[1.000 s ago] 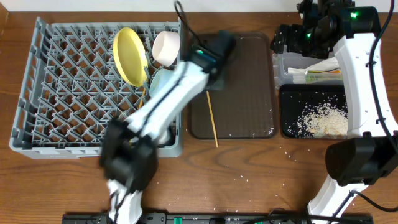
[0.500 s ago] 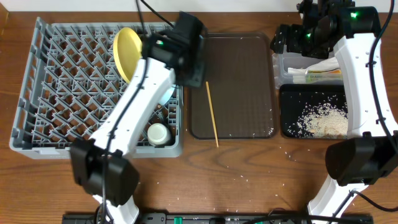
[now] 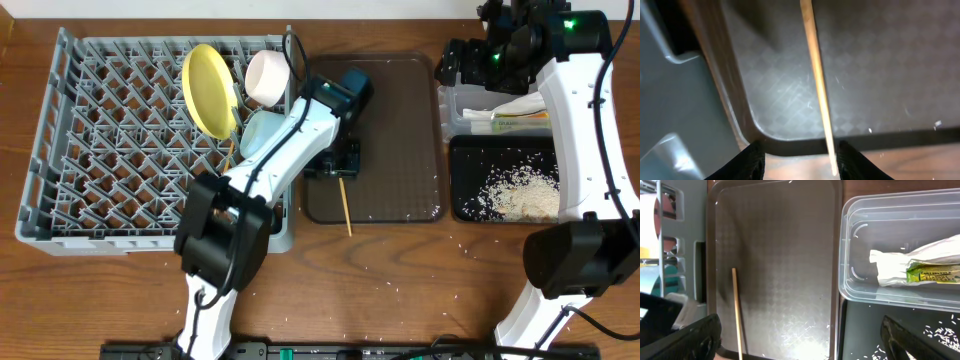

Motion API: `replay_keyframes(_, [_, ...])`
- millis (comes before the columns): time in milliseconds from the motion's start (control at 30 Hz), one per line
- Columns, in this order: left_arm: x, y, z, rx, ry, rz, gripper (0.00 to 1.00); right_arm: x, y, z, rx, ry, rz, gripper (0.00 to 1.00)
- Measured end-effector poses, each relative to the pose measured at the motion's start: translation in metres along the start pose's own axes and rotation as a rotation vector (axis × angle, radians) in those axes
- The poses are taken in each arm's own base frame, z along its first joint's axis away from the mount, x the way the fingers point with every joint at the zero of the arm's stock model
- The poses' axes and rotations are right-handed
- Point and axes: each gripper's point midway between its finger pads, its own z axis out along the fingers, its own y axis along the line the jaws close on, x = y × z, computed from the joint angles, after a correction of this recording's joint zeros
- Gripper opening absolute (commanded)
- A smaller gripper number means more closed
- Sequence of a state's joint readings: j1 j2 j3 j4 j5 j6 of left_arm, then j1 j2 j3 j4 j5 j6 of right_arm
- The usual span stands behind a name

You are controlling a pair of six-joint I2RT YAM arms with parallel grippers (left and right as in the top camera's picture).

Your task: Sort waste into correct bins and load items into the dishwasher

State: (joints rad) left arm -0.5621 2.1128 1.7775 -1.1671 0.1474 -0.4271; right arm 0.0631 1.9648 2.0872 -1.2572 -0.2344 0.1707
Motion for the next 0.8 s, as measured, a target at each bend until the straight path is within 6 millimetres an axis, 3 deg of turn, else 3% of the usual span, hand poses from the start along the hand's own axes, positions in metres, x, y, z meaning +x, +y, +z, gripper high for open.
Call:
replay_keyframes(467, [0.0,-0.016,0.054,-0.036,0.058,-0.113,0.47,0.0,0.0,0.0,0.0,0.0,0.0,0.99])
replay_keyframes(500, [-0.001,-0.017,0.056,-0.034,0.055,-0.115,0.41,0.0,0.0,0.0,0.0,0.0,0.0,0.99])
replay_keyframes(533, [-0.002,-0.017,0.057,-0.032,0.052,-0.123,0.29,0.0,0.0,0.0,0.0,0.0,0.0,0.99])
replay_keyframes(600, [-0.005,-0.019,0.059,-0.026,0.043,-0.13,0.2,0.0,0.0,0.0,0.0,0.0,0.0,0.99])
replay_keyframes(800, [-0.009,-0.02,0.062,-0.028,0.024,-0.13,0.23,0.0,0.0,0.0,0.0,0.0,0.0,0.99])
